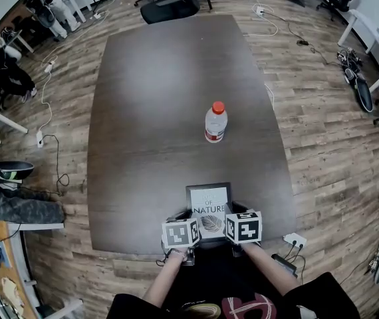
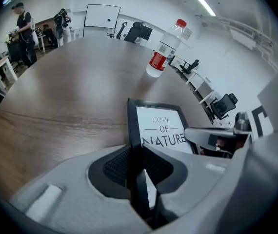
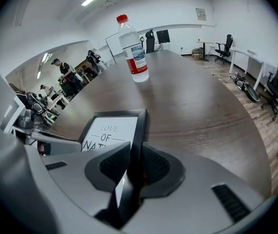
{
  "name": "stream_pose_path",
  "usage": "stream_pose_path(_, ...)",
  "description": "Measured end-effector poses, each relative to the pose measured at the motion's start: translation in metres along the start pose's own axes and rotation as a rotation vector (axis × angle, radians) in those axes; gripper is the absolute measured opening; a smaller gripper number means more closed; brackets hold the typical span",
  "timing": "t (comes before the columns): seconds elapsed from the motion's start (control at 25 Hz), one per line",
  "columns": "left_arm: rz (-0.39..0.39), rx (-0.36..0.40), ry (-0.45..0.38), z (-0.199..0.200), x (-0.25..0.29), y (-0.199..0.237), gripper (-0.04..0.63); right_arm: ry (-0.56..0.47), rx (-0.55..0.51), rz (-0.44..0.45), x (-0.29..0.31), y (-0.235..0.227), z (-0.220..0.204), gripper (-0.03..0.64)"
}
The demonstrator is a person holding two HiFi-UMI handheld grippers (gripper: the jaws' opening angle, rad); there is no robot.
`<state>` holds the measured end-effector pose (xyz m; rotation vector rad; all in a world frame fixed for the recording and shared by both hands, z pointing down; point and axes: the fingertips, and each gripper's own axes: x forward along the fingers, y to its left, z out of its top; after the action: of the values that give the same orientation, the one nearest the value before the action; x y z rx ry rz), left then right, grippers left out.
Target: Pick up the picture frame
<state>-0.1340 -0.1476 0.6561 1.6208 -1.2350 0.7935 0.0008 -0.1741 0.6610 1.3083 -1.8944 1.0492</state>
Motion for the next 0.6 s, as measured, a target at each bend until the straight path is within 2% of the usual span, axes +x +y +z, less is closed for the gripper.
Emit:
stream_pose_path(0.48,0.033,0.018,-0.018,-0.0017,0.0013,-0.0005,0.077,0.017,0.051,0.033,0.001,-0.0022,-0.0013,0.081)
stream_pose_path(0.6,0.036,0.015,-0.028,-0.0019,0.0001,-0.0007,0.077,0.019,0.037,0.02,0.0001,-0.0015,-0.0008,0.08)
